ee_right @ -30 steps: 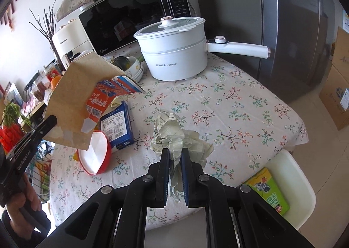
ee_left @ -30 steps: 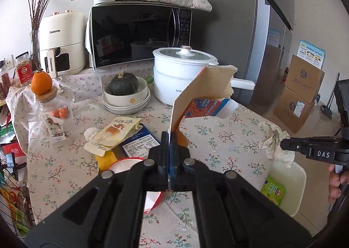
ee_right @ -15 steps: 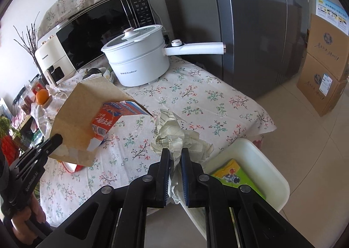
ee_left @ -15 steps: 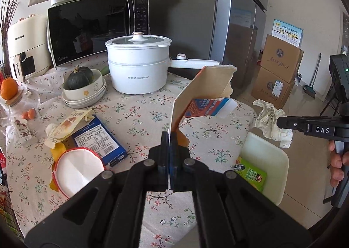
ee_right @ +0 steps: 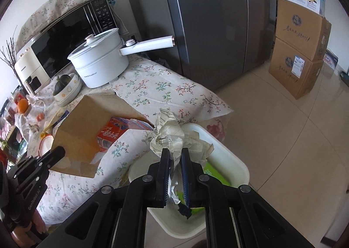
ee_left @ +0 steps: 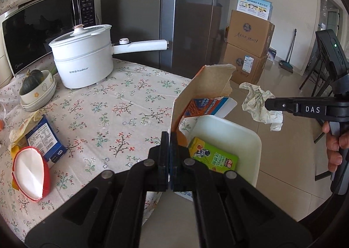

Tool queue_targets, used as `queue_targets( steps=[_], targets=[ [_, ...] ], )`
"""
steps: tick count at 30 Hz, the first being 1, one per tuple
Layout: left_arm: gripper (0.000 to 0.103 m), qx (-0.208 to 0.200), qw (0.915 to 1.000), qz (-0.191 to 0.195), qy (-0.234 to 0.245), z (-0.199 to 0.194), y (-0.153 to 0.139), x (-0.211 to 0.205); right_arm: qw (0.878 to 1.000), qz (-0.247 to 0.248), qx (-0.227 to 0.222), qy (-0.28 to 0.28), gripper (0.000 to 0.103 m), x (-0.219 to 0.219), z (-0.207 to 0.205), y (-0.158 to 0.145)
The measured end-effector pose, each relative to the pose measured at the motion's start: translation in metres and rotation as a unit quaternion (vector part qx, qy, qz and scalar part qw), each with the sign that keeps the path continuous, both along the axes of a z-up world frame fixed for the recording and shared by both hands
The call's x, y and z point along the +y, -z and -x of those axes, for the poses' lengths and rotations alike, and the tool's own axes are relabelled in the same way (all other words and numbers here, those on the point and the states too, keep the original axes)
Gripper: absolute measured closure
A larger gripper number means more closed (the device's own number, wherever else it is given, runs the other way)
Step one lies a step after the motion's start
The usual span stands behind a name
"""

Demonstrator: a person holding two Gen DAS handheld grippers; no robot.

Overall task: Collect trash
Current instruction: 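Carry the paper bag and tissue over the white bin and open both grippers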

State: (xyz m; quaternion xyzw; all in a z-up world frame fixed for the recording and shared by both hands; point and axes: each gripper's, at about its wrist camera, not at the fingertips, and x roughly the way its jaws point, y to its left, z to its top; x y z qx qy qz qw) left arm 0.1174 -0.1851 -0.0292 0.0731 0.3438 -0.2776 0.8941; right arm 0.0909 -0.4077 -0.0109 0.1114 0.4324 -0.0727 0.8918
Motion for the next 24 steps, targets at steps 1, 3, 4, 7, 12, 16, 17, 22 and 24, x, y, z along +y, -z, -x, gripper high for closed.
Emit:
queue_targets(
  steps=[1,3,4,7,12,16,17,22,24],
  targets=[
    [0.102,0.005,1.0,0.001,0.004,0.001,0.001,-0.005,1.0,0.0,0.002,0.004,0.092,-0.005,0.002,0.001],
    [0.102,0.013,0.9998,0.001,0.012,0.004,0.005,-0.015,1.0,0.001,0.004,0.011,0.092,-0.014,0.007,0.002],
    [0.102,0.015,0.9998,-0.002,0.015,0.005,0.006,-0.02,1.0,0.0,0.006,0.014,0.092,-0.018,0.009,0.003],
    [0.102,0.02,0.9994,-0.014,0.025,0.009,0.014,-0.034,1.0,-0.002,0.01,0.021,0.092,-0.029,0.013,0.005],
    [0.102,0.031,0.9984,-0.026,0.039,0.012,0.028,-0.05,1.0,-0.002,0.018,0.025,0.092,-0.038,0.018,0.01],
    [0.098,0.024,0.9982,-0.027,0.047,0.013,0.033,-0.055,0.999,0.0,0.025,0.025,0.092,-0.042,0.021,0.013],
    [0.085,0.021,0.9981,-0.032,0.048,0.013,0.034,-0.056,0.999,0.001,0.027,0.025,0.092,-0.042,0.021,0.014],
    [0.03,-0.005,0.9988,-0.044,0.023,0.014,0.031,-0.051,0.999,0.001,0.032,0.023,0.092,-0.043,0.02,0.017],
    [0.028,0.0,0.9987,-0.049,0.016,0.01,0.032,-0.047,0.999,0.001,0.033,0.021,0.092,-0.041,0.018,0.017]
  ],
)
